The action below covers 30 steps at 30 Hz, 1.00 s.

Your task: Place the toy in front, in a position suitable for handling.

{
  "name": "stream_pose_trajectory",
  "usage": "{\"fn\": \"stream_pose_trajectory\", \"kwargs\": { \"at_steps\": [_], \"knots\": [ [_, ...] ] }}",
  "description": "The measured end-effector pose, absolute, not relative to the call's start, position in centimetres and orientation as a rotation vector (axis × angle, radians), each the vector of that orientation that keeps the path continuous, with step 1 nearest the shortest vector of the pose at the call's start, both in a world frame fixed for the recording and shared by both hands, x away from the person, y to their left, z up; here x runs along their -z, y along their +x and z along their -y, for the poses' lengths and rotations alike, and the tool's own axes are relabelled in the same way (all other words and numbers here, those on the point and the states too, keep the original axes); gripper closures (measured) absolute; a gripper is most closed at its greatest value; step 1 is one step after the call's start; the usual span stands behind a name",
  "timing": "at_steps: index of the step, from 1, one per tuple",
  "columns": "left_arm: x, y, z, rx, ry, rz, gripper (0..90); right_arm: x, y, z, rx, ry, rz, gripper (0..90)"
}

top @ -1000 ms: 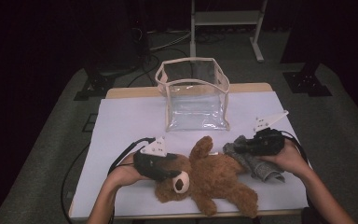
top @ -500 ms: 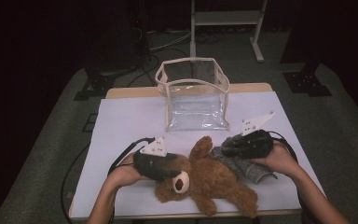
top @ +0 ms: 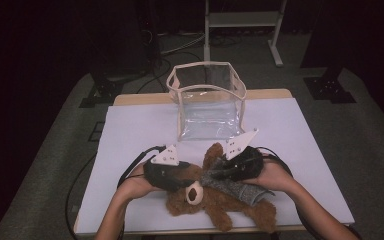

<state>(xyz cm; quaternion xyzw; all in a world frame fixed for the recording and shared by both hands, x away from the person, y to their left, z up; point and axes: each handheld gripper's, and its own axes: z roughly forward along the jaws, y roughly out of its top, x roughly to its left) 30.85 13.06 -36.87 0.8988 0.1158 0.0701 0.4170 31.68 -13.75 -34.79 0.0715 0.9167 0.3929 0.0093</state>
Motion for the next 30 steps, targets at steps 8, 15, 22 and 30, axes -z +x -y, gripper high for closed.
{"fn": "stream_pose_trajectory", "kwargs": {
  "at_steps": [8, 15, 22, 30],
  "knots": [
    [35.8, 30.4, -14.3, -0.199, 2.275, -0.27, 43.7, 35.5, 32.7, 17.8, -1.282, 0.401, -2.807, 82.2],
    [37.4, 31.2, -13.7, -0.157, 2.279, -0.31, 45.3, 33.9, 31.8, 18.1, -1.278, 0.364, -2.764, 82.1],
    [37.2, 31.0, -13.1, -0.176, 2.296, -0.281, 45.4, 30.8, 30.7, 14.7, -1.286, 0.2, -2.721, 82.1],
    [37.4, 30.8, -13.2, -0.155, 2.293, -0.266, 45.5, 33.6, 34.0, 11.2, -1.091, 0.244, -2.802, 82.0]
  ]
}}
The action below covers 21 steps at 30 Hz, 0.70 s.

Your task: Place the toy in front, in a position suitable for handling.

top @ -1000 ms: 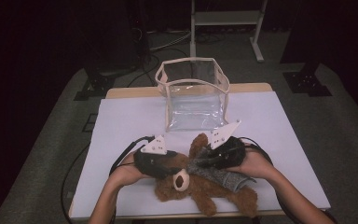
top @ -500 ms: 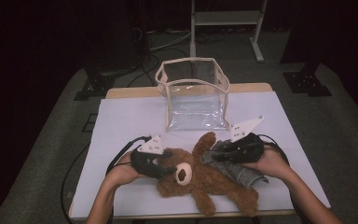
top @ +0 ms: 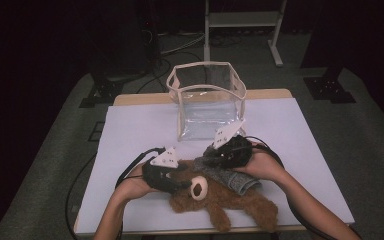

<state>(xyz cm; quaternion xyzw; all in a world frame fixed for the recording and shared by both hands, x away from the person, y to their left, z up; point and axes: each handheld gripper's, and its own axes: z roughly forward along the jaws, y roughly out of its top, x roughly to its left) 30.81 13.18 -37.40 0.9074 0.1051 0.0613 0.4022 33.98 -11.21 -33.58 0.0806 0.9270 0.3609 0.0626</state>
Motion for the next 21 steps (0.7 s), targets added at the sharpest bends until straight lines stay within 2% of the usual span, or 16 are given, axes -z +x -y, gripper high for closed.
{"fn": "stream_pose_trajectory", "kwargs": {
  "at_steps": [5, 11, 17, 21],
  "knots": [
    [37.4, 30.9, -13.2, -0.148, 2.286, -0.271, 45.5, 35.4, 35.8, 13.5, -1.086, 0.395, -2.812, 82.1],
    [37.4, 30.9, -12.9, -0.157, 2.29, -0.268, 45.4, 35.1, 35.7, 16.1, -1.141, 0.454, -2.785, 82.0],
    [37.5, 30.9, -12.8, -0.158, 2.292, -0.268, 45.5, 33.7, 34.4, 14.7, -1.199, 0.354, -2.778, 82.0],
    [37.4, 30.7, -12.8, -0.16, 2.304, -0.26, 45.5, 34.4, 35.0, 13.5, -1.135, 0.353, -2.81, 82.0]
  ]
}}
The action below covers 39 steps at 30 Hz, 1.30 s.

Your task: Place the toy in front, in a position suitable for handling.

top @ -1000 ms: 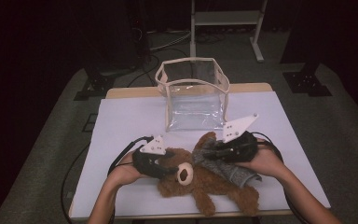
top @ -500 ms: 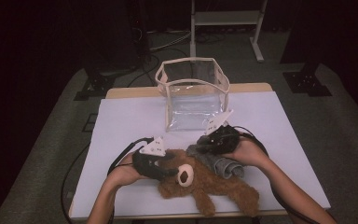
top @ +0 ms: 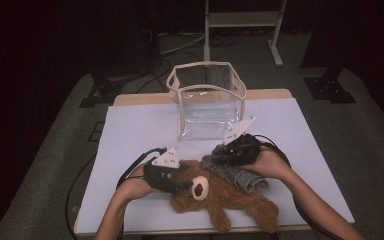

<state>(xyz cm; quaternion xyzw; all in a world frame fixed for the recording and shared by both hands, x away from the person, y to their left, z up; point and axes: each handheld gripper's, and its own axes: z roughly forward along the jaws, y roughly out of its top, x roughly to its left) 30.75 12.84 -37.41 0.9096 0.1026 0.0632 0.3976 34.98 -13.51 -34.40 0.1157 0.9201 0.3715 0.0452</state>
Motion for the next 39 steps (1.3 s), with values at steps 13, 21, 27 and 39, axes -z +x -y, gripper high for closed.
{"fn": "stream_pose_trajectory", "kwargs": {
  "at_steps": [13, 21, 27, 39],
  "knots": [
    [37.5, 30.8, -12.8, -0.151, 2.301, -0.261, 45.2, 34.7, 35.2, 17.3, -1.164, 0.46, -2.769, 81.9],
    [37.5, 30.7, -12.8, -0.15, 2.3, -0.269, 45.2, 34.3, 33.1, 13.6, -1.151, 0.282, -2.822, 81.9],
    [37.6, 30.8, -12.9, -0.146, 2.289, -0.274, 45.1, 35.0, 32.8, 14.5, -1.123, 0.303, -2.814, 81.9],
    [37.7, 31.0, -12.9, -0.163, 2.281, -0.288, 44.8, 34.2, 31.4, 15.5, -1.153, 0.282, -2.785, 81.9]
  ]
}}
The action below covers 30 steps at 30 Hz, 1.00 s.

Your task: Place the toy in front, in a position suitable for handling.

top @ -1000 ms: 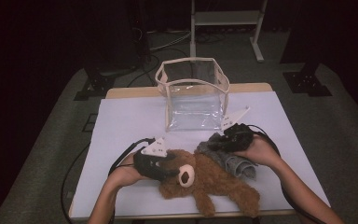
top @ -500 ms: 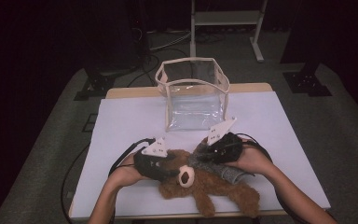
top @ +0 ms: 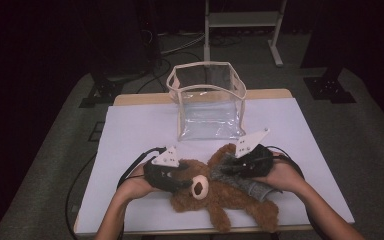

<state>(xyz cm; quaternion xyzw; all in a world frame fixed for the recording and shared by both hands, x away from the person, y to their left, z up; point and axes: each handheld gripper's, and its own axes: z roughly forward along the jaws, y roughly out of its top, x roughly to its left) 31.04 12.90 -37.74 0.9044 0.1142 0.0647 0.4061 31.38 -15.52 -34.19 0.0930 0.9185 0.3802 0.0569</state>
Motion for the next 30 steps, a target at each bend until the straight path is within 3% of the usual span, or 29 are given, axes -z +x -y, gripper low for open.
{"fn": "stream_pose_trajectory", "kwargs": {
  "at_steps": [6, 16, 20, 22, 24, 30],
  "knots": [
    [37.9, 31.2, -13.0, -0.179, 2.269, -0.304, 43.9, 34.2, 30.1, 14.2, -1.131, 0.193, -2.802, 81.7],
    [36.9, 31.2, -13.9, -0.209, 2.255, -0.305, 41.1, 35.4, 30.2, 18.2, -1.198, 0.343, -2.747, 81.9],
    [36.8, 30.8, -13.9, -0.218, 2.28, -0.258, 33.6, 35.5, 31.7, 18.5, -1.208, 0.394, -2.726, 81.9],
    [37.1, 31.0, -13.5, -0.219, 2.306, -0.279, 19.8, 35.5, 32.9, 18.7, -1.207, 0.435, -2.72, 81.9],
    [37.4, 31.1, -13.4, -0.244, 2.32, -0.282, 13.6, 35.6, 34.2, 18.8, -1.213, 0.472, -2.722, 81.9],
    [39.0, 31.7, -12.3, -0.278, 2.346, -0.327, 18.2, 35.2, 34.9, 17.7, -1.231, 0.479, -2.728, 82.0]
  ]
}}
